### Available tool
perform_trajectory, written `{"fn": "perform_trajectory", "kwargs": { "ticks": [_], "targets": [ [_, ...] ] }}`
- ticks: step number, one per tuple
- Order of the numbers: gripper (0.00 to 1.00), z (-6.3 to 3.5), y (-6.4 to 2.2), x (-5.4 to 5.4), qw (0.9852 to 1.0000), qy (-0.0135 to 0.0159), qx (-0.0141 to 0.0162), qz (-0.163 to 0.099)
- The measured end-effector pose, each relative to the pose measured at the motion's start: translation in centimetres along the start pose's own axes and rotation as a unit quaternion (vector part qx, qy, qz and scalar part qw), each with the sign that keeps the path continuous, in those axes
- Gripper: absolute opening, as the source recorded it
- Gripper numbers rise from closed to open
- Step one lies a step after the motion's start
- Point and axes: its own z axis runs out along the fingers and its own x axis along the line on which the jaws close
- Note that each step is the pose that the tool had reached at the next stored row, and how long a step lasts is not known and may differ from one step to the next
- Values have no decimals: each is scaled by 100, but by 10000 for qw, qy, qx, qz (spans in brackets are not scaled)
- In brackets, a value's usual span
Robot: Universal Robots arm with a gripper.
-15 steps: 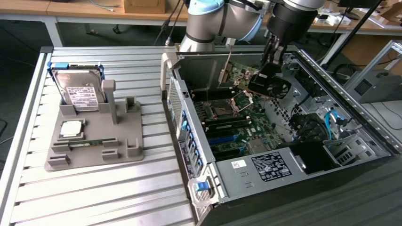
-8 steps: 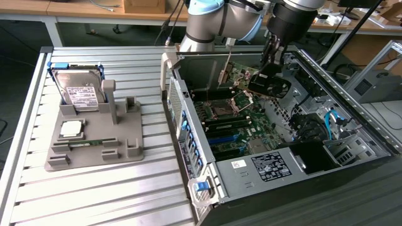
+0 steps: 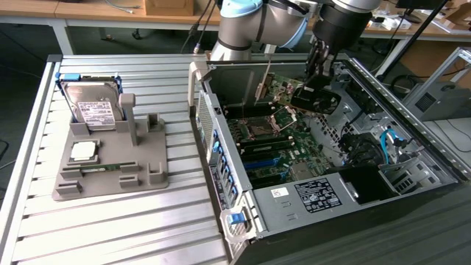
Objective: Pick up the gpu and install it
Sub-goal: 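Insert the gpu into the slot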
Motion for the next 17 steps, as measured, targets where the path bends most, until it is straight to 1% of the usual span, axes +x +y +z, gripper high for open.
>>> {"fn": "perform_trajectory", "kwargs": {
  "ticks": [3, 9, 17],
  "targets": [
    [27, 1, 0, 0, 9999, 1, -3, -131],
    [27, 1, 0, 0, 9997, 3, -7, -260],
    [27, 1, 0, 0, 9987, 5, -13, -502]
  ]
}}
